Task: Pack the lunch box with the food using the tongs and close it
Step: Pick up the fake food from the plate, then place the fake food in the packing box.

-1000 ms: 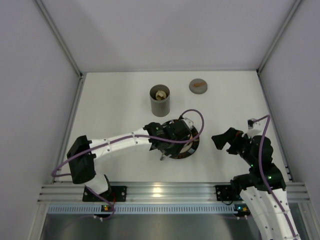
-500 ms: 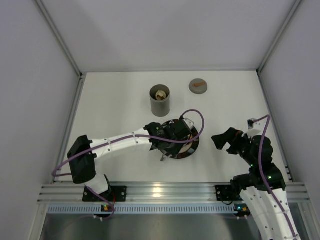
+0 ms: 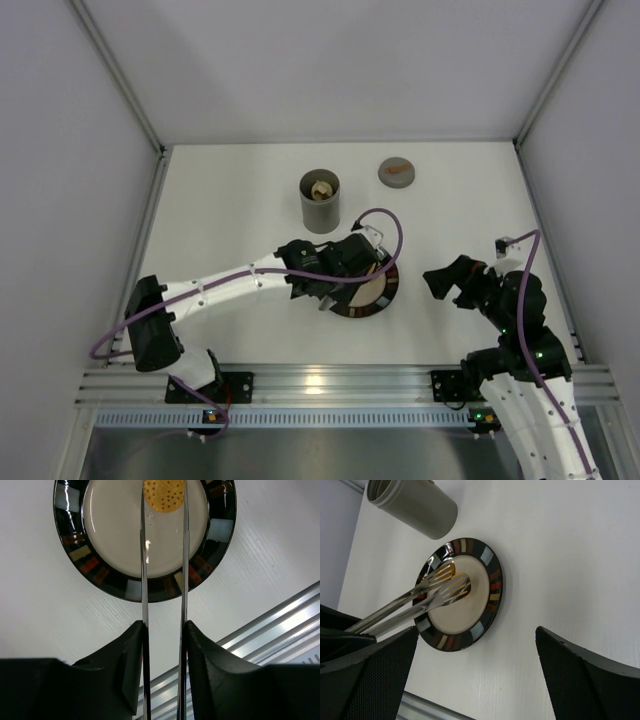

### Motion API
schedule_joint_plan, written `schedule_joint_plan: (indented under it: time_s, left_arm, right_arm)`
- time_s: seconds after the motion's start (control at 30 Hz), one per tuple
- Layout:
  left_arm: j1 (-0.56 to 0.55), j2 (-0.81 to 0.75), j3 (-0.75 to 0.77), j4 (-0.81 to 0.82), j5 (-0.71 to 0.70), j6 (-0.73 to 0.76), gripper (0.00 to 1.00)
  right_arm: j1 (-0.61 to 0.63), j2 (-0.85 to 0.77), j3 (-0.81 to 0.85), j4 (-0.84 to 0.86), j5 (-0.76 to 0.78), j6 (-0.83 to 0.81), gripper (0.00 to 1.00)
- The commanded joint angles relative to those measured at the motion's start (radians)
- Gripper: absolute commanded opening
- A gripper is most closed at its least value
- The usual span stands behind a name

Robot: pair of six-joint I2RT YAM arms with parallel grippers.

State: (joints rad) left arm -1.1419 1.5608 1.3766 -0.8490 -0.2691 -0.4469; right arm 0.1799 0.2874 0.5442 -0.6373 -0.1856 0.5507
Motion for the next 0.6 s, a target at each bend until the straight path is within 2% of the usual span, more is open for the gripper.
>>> schedule_joint_plan:
  time_s: [0.0, 0.3, 0.43, 0.57]
  left_arm:
    - [-0.005, -0.064, 0.056, -0.022, -0.059, -0.013, 0.41]
    - [0.013, -0.081, 0.185, -0.102, -0.177, -0.016, 0.42]
    - [0.053, -0.071, 0.280, -0.146, -0.197, 0.000, 0.43]
    - [0.138, -0.050, 0.399, -0.174, -0.183, 0.033, 0.43]
  right_arm:
    - [-0.011, 0.004, 0.037, 0.008, 0.000, -0.006, 1.00]
    - [-0.011, 0.021, 0.053, 0.010, -0.006, -0.011, 0.99]
    - [-0.010, 0.021, 0.053, 0.010, -0.008, -0.011, 0.99]
    - [-0.011, 0.022, 0.051, 0.014, -0.008, -0.011, 1.00]
